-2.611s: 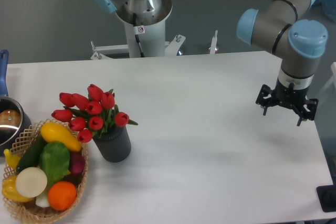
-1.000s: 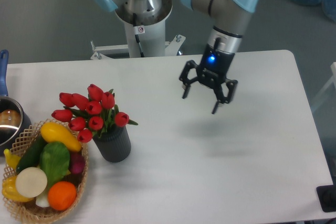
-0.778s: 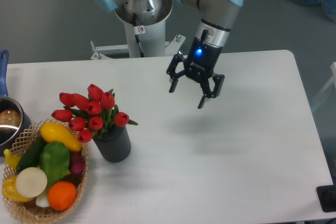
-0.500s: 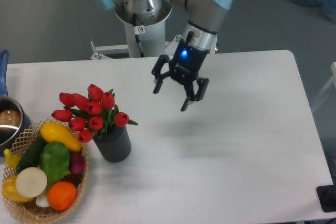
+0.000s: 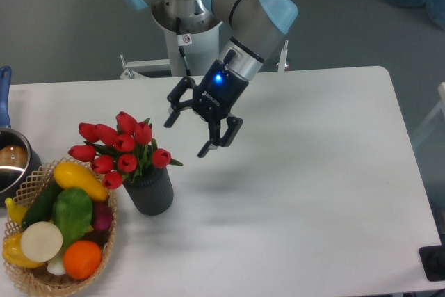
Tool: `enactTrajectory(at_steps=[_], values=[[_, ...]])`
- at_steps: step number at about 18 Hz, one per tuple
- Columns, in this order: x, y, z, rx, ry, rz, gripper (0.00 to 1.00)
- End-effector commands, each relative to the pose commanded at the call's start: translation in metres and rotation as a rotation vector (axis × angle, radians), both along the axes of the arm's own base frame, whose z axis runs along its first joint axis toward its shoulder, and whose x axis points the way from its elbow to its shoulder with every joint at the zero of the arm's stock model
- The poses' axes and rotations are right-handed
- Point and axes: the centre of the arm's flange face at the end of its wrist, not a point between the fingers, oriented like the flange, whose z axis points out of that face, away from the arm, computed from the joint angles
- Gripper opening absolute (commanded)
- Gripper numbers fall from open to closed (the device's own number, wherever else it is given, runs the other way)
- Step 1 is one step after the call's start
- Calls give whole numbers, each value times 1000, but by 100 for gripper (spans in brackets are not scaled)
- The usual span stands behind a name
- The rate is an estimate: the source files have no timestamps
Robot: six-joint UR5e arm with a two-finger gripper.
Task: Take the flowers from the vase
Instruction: 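Move the open gripper toward the red tulips in the black vase, then close the gripper around the tulip stems above the vase rim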
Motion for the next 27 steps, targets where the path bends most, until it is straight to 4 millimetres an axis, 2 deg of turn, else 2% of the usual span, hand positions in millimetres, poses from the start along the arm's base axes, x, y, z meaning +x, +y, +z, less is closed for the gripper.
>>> enactTrajectory(at_steps=[4, 13, 18, 25, 26, 27], values=[[-2, 13, -16, 29, -61, -26, 100], [16, 29, -23, 80, -132, -77, 100], [20, 34, -31, 71, -146, -89, 100], [20, 35, -32, 71, -146, -91, 100], [20, 35, -33, 70, -147, -92, 99], [20, 35, -33, 71, -146, -92, 95]])
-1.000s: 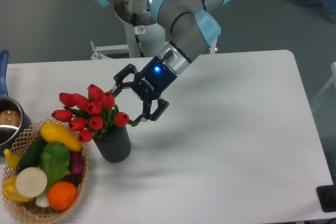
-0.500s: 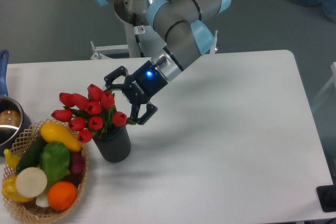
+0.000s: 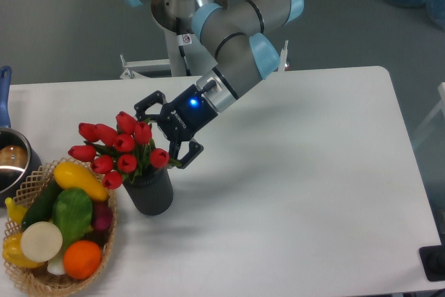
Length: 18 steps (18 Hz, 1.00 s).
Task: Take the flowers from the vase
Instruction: 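Close the gripper around the tulip stems above the vase rim, then lift the gripped tulips up out of the black vase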
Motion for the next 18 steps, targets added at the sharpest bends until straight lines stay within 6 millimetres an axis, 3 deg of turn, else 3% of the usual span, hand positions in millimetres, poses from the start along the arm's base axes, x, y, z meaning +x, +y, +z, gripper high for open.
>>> enactTrajectory(at_steps=[2, 5, 6, 8, 13, 18], values=[[-1, 0, 1, 0, 0, 3, 80], [-1, 0, 1, 0, 3, 2, 44], [-1, 0, 2, 2, 6, 2, 38], [-2, -3, 5, 5, 10, 6, 36], [-3, -4, 8, 9, 16, 9, 19], [-8, -11, 25, 26, 35, 30, 16]])
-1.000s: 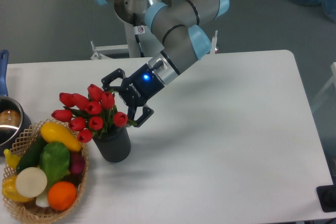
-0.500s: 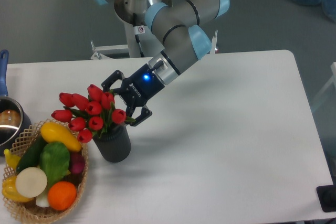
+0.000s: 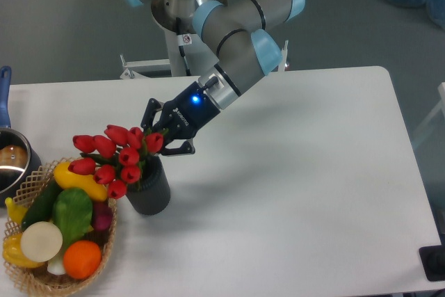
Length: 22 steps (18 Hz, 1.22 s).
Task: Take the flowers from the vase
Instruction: 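Lift the gripped tulips up out of the black vase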
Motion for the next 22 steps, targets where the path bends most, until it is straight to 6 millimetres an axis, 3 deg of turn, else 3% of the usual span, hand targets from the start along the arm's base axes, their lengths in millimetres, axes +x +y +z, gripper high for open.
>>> enactTrajectory(at_steps=[6, 12, 18, 22], values=[[-17, 1, 48, 23, -78, 62, 13], [-18, -2, 57, 22, -89, 76, 13], [-2, -9, 81, 46, -147, 81, 13], [-10, -19, 95, 105, -166, 89, 13]])
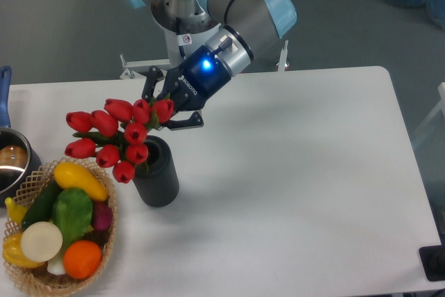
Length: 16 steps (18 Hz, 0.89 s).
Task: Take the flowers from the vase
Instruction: 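Lift the gripped tulips up out of the black vase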
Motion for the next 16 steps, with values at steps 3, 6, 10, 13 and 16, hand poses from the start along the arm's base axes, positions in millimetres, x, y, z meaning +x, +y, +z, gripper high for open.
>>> enactTrajectory(at_steps=[3, 6, 10, 13, 16], values=[[-11, -12, 14, 65, -15, 15, 13], [-20, -19, 25, 111, -18, 22, 13], [-34, -26, 43, 163, -9, 32, 13], [-43, -33, 54, 196, -7, 42, 13], [-57, -41, 67, 205, 24, 66, 13]])
